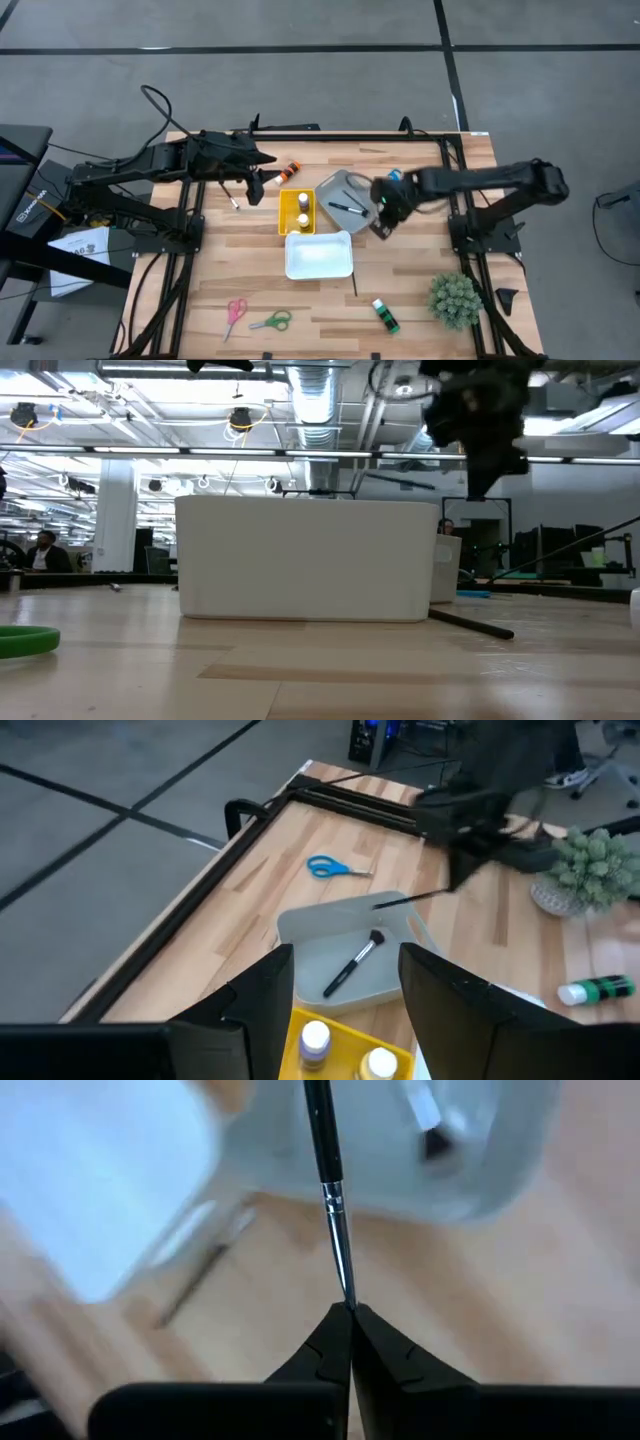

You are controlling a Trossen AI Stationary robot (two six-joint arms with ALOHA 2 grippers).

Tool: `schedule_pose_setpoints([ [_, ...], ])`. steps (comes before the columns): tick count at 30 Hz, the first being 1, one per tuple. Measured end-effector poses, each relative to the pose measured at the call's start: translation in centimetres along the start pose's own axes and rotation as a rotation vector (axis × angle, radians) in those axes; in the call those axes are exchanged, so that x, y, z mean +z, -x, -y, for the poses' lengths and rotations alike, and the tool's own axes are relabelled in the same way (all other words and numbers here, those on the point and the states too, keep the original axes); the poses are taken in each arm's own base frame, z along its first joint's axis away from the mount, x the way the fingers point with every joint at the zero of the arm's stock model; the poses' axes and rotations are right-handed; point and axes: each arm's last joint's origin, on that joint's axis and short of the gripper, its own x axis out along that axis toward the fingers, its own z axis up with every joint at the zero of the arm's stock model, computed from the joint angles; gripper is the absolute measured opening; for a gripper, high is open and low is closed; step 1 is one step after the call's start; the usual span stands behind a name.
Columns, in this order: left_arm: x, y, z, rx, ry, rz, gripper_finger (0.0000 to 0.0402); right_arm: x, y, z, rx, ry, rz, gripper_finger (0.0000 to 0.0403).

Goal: Pick & Place Paint Supplies
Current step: Put the eyeshadow brush into the gray bin

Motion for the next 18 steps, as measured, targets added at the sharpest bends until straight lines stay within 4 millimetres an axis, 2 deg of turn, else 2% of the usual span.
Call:
schedule_pose_setpoints([
  [7,0.2,0.0,0.0,0.000,0.090,0.016,0.0177,6.4,0.5,2.5,-0.068,0.172,-0.005,0.0000],
  [11,0.2,0.0,0.0,-0.001,0.119,0.021,0.0177,8.7,-0.2,3.2,-0.098,0.266,-0.077,0.0000],
  [15,0.2,0.0,0.0,0.000,0.159,0.023,0.0177,9.8,-1.5,3.3,-0.111,0.312,-0.149,0.0000],
  [18,0.2,0.0,0.0,0.001,0.164,0.022,0.0177,9.5,-2.0,3.1,-0.107,0.329,-0.185,0.0000],
])
